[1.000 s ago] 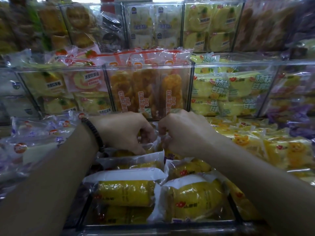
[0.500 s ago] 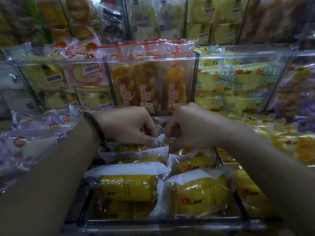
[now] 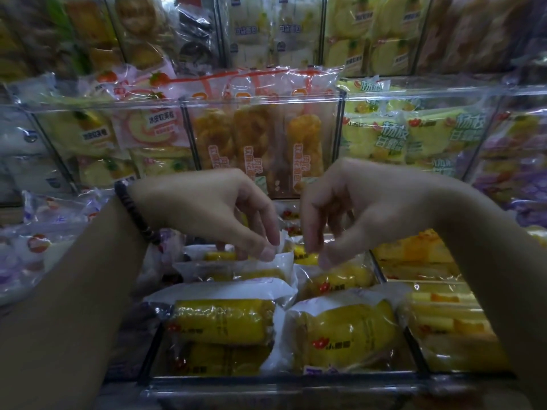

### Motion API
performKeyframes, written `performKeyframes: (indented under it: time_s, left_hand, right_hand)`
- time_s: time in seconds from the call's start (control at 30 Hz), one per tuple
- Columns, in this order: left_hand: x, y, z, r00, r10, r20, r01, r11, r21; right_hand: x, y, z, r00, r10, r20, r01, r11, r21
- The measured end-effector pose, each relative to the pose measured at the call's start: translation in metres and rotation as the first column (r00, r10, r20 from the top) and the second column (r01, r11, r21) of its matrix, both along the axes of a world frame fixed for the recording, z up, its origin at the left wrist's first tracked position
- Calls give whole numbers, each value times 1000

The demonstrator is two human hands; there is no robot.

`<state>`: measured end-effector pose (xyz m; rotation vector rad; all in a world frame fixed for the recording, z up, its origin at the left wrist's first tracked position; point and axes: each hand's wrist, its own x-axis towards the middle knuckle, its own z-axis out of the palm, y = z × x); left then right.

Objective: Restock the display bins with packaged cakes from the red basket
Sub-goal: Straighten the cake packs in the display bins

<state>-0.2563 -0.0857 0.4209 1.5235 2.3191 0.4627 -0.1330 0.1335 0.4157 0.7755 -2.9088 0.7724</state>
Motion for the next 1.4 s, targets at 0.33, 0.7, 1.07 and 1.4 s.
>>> performKeyframes:
  time_s: [0.33,0.7,1.07,1.4]
  left_hand:
    - [8,9,-4,998,-44,-46,36,987,-156]
    - [-4,3,-7,999,27,-38,-32,991,-133]
    - [-12,3,-8,994,72,-76,-82,988,-128]
    - [-15,12,-16,991,-5,-131,-7,996,-89]
  right_hand:
    - [-17,-7,-21,978,-52,203,26,991,128]
    - [4,-39,-12,956,-243,-165,289,876,386]
    - [-1,-75,-32,703,-487,-518,700,605,380]
    - [1,-59,-23,798,-471,-376,593,727,345]
